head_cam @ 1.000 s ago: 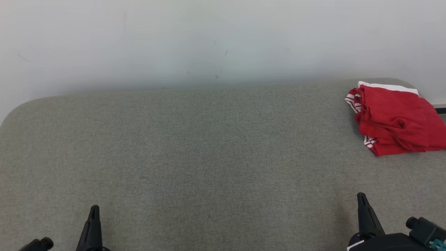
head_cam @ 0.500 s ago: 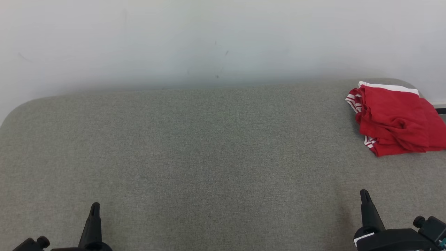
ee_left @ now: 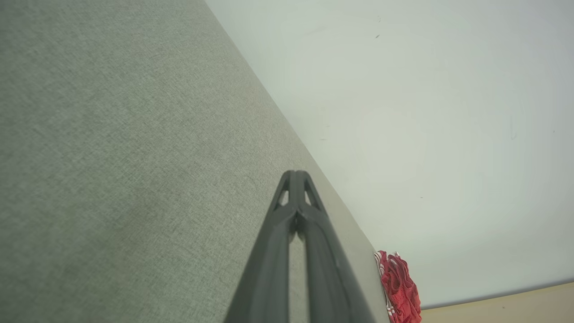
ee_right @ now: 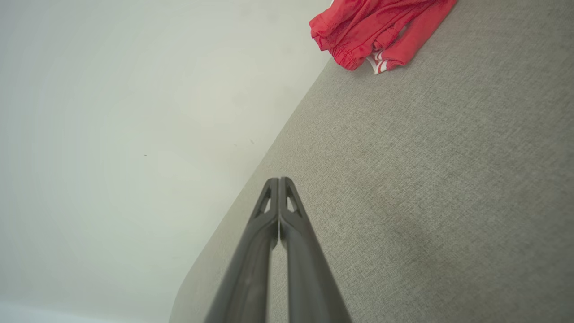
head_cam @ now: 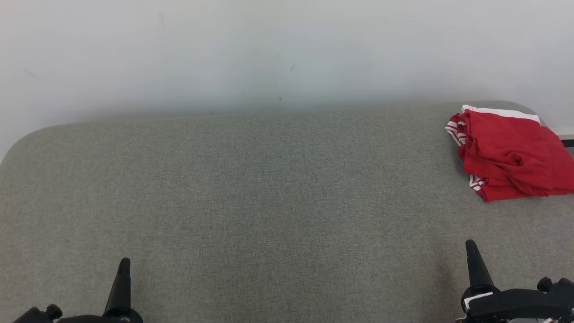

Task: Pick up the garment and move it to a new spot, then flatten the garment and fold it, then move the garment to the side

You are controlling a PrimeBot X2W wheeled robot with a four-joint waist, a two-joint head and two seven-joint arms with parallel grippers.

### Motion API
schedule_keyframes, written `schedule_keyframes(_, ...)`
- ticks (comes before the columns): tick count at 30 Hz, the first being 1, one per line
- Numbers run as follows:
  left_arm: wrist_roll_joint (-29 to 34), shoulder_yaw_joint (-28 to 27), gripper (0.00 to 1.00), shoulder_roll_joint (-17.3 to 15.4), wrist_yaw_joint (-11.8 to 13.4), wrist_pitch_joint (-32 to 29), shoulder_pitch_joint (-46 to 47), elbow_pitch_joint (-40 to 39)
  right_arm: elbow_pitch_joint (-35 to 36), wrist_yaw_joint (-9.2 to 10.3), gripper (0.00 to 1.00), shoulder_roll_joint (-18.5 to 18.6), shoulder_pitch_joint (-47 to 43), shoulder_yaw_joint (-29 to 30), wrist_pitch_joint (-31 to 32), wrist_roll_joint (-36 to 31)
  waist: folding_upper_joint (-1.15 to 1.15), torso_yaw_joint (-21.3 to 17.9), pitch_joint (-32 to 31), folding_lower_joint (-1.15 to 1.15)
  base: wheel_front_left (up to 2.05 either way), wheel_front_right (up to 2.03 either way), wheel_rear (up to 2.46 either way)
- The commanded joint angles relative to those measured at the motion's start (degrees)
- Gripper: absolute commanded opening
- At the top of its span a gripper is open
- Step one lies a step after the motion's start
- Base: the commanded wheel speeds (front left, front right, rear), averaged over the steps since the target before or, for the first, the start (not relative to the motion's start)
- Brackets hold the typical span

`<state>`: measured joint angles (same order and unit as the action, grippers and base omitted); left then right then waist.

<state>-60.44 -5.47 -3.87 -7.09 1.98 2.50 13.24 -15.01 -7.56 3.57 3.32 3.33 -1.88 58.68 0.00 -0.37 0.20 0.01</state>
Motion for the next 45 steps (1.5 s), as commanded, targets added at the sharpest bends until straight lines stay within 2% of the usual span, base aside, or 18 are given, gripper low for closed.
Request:
schedule_keyframes(1, -1.8, -0.3, 0.00, 0.0, -0.3, -0.5, 1.5, -0.4, 0.7, 0.07, 0.00, -0.1, 1.1, 0.4, 0.5, 1.9, 0.00, 0.0, 0.0, 0.00, 0.00, 0.00, 0.00)
schedule_keyframes(25, -14.9, -0.7, 0.00, 0.4, -0.4, -4.1, 2.5, 0.1, 0.9, 0.09, 0.00, -0.3, 2.0, 1.7, 4.0, 15.8, 0.00, 0.1, 0.0, 0.00, 0.00, 0.00, 0.00)
schedule_keyframes(45, -23.6, -0.9, 0.00, 0.7, -0.4, -6.4, 3.3, 0.5, 1.0, 0.11, 0.00, -0.5, 2.6, 2.5, 6.4, 24.8, 0.00, 0.2, 0.0, 0.00, 0.00, 0.00, 0.00)
